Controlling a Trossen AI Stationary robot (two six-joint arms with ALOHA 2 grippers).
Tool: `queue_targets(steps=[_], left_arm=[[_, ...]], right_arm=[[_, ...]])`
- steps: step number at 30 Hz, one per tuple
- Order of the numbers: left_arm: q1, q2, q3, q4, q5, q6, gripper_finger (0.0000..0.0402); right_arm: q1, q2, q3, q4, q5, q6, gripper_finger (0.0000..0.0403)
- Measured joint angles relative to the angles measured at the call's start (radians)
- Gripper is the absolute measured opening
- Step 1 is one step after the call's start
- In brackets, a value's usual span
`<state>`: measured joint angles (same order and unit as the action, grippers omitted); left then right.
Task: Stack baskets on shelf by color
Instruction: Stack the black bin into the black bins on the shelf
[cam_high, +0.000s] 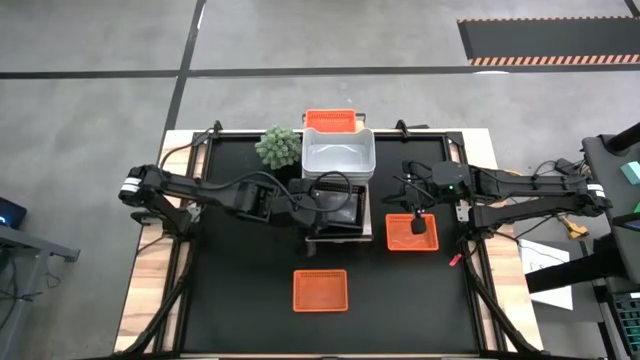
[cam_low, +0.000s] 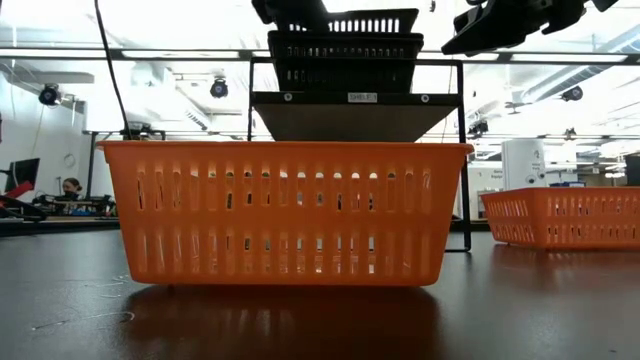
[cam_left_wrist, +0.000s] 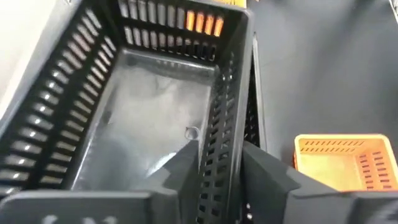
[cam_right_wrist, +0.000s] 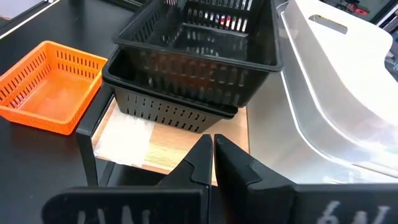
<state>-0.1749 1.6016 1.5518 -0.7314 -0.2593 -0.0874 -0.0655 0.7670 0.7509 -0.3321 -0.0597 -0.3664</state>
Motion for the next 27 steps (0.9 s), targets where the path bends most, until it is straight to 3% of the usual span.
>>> queue_targets(steps=[6,15,20,27], left_arm=[[0.000,-0.027,0.029,-0.029,-0.002,0.026,0.0129],[-0.012,-0.169,0.039,-0.058,-0.028,0.024,0.0133],[0.003,-0.231,-0.051,-0.003,-0.230,0.114,0.0132],[0.046,-0.232,-0.212,0.181,-0.212,0.203,0.0132]], right_arm=[[0.000,0.001,0.000,0.000,0.000,0.000,0.0009],[0.000,0.001,0.000,0.001,0.000,0.000,0.0009],[0.000,0.002,0.000,0.013,0.001,-0.006,0.0009],[0.000,0.010,0.000,0.026,0.001,-0.014,0.0009]])
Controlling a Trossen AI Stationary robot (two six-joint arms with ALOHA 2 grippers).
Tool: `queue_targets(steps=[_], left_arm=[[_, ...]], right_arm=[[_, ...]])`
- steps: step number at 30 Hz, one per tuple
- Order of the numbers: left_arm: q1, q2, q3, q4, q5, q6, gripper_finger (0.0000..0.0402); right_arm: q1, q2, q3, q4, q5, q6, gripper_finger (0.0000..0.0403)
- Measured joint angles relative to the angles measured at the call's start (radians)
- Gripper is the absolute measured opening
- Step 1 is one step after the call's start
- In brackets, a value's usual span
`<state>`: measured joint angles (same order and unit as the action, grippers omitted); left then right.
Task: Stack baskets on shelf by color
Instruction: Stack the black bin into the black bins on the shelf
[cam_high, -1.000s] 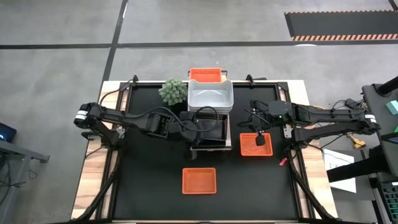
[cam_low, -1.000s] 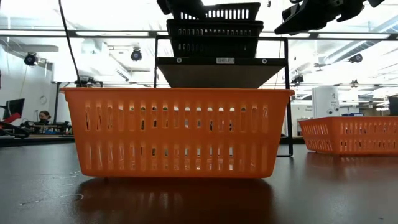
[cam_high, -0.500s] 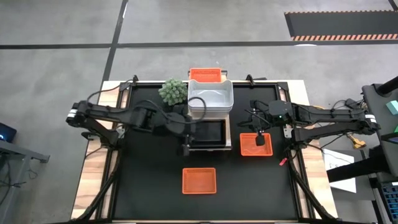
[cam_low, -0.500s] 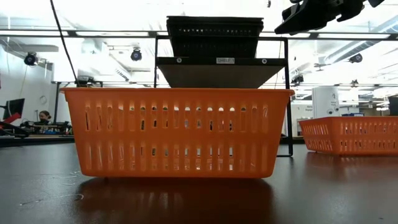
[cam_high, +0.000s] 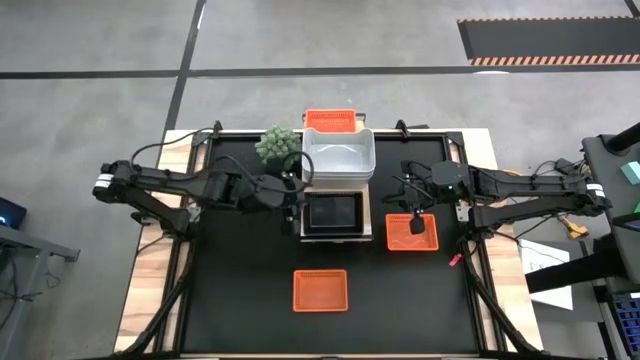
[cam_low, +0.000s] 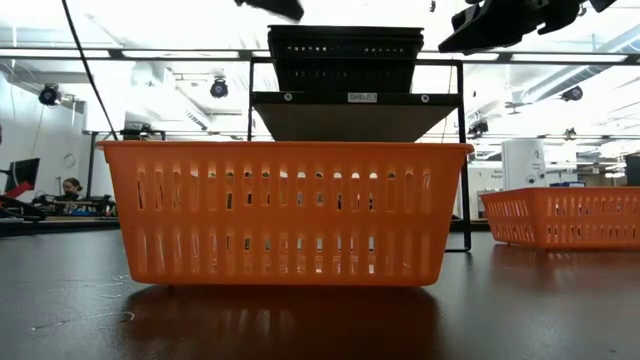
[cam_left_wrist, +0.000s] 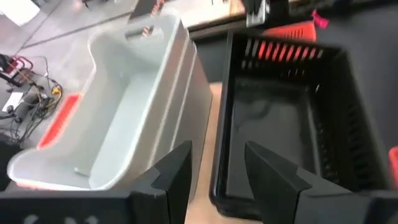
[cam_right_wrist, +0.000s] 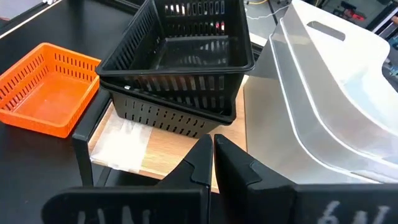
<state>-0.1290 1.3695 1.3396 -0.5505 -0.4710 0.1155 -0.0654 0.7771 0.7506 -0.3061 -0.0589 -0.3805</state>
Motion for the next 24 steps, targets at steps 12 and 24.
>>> queue_targets(steps=[12,24], left_arm=[[0.017,-0.004,-0.042,0.044,0.002,0.026,0.0127],[0.036,-0.007,-0.124,0.124,0.008,0.037,0.0005]], right_arm=[[0.000,0.005,0.000,0.002,0.001,0.003,0.0009],[0.000,0.005,0.000,0.005,0.007,0.005,0.0009]])
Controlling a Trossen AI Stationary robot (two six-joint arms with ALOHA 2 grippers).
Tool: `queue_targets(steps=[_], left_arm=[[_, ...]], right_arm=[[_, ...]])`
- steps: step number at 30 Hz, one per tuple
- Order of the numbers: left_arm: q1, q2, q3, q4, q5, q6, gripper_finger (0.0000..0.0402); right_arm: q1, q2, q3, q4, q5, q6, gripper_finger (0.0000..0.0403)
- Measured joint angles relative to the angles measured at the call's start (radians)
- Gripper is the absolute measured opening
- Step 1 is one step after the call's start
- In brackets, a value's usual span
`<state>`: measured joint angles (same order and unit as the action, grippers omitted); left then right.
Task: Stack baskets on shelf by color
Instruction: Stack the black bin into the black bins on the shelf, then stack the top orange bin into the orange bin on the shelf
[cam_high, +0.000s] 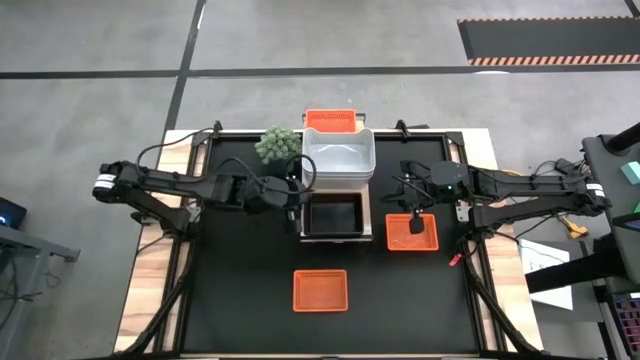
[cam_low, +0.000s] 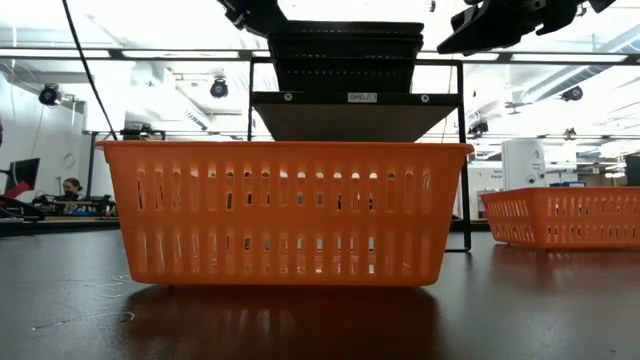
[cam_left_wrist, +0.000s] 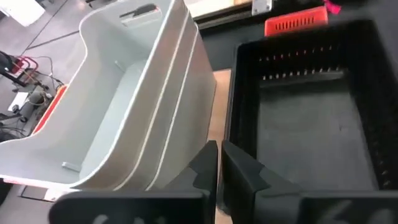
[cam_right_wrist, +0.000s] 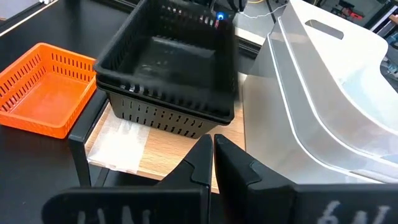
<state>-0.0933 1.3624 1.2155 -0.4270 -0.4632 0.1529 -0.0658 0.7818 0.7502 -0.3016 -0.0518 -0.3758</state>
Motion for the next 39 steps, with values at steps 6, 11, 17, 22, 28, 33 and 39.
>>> queue_targets(steps=[6,11,17,22,28,33,39], left_arm=[[0.000,-0.012,0.003,0.022,0.000,-0.015,0.0010],[-0.011,-0.037,0.005,0.028,0.005,0.007,0.0010],[-0.052,-0.107,-0.083,0.109,0.113,0.158,0.0010],[-0.059,-0.203,-0.213,0.266,0.179,0.256,0.0010],[-0.059,-0.295,-0.342,0.389,0.183,0.296,0.0010],[-0.060,-0.361,-0.405,0.402,0.184,0.299,0.0010],[-0.060,-0.430,-0.441,0.401,0.183,0.299,0.0010]], right_arm=[[0.000,0.000,0.000,0.000,0.000,0.002,0.0009],[0.000,0.001,0.000,0.000,0.000,0.002,0.0009],[0.001,0.003,0.002,-0.010,0.000,0.088,0.0009],[0.003,-0.021,0.066,-0.154,-0.001,0.277,0.0009],[0.013,0.009,0.085,-0.351,-0.027,0.576,0.0009],[0.054,0.054,0.085,-0.548,-0.028,0.730,0.0009],[0.046,0.086,0.123,-0.598,-0.022,0.765,0.0009]])
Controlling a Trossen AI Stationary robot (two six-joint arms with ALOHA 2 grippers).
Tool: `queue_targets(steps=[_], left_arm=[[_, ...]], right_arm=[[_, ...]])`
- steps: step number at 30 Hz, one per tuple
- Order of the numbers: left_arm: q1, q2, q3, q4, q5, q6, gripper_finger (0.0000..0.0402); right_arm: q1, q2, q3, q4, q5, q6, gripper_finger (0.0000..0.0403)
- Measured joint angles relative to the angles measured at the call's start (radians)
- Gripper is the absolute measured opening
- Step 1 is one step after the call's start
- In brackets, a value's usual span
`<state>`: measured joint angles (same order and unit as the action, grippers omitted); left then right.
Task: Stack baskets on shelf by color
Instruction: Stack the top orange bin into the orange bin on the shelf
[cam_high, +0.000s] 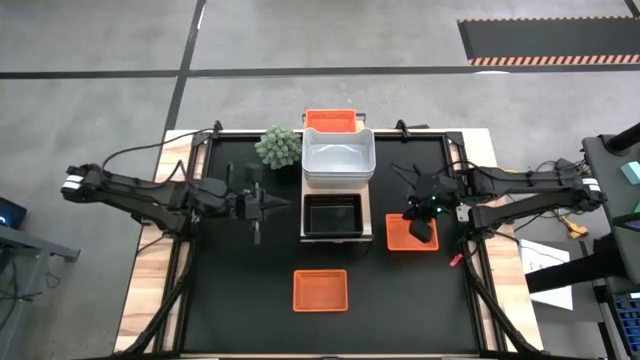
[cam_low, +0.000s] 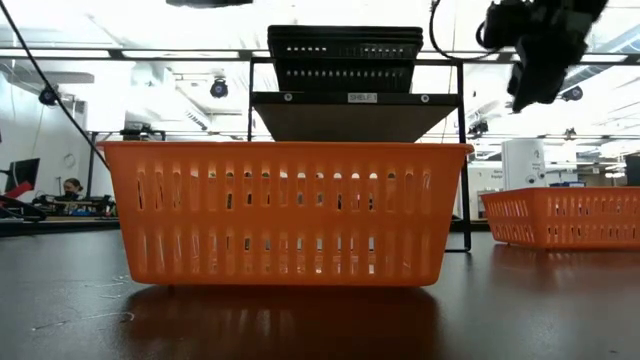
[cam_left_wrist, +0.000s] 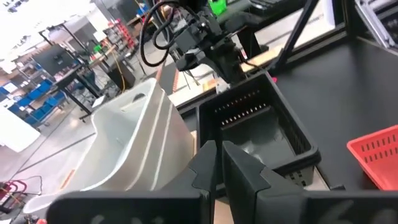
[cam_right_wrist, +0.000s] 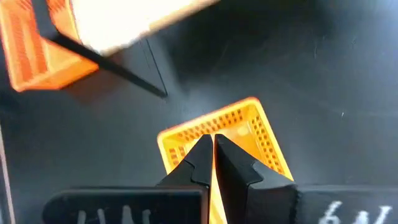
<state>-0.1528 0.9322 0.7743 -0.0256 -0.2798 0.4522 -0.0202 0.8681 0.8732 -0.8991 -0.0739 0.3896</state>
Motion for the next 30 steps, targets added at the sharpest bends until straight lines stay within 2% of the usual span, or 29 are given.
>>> queue_targets(steps=[3,8,14,17,22,26,30], left_arm=[[0.000,-0.023,-0.004,0.001,0.000,0.000,0.0010],[0.000,-0.046,-0.035,0.005,0.000,0.000,0.0010],[0.000,-0.052,-0.110,0.083,0.000,-0.001,0.0010],[0.000,-0.060,-0.143,0.122,0.000,-0.002,0.0010],[0.000,-0.070,-0.147,0.123,0.000,-0.027,0.0010],[0.000,-0.072,-0.147,0.123,0.000,-0.028,0.0010],[0.000,-0.071,-0.147,0.123,-0.001,-0.049,0.0010]], right_arm=[[-0.002,0.012,0.069,-0.061,0.033,-0.007,0.0009],[-0.002,0.032,0.165,-0.114,0.145,-0.022,0.0012],[-0.002,0.062,0.198,-0.133,0.145,-0.010,0.0050],[0.003,0.070,0.167,-0.145,0.140,-0.023,0.0079],[0.027,0.071,0.080,-0.136,0.059,0.005,0.0118],[0.069,0.072,0.008,-0.126,0.033,0.015,0.0134],[0.123,0.064,-0.066,-0.030,-0.006,0.037,0.0138]])
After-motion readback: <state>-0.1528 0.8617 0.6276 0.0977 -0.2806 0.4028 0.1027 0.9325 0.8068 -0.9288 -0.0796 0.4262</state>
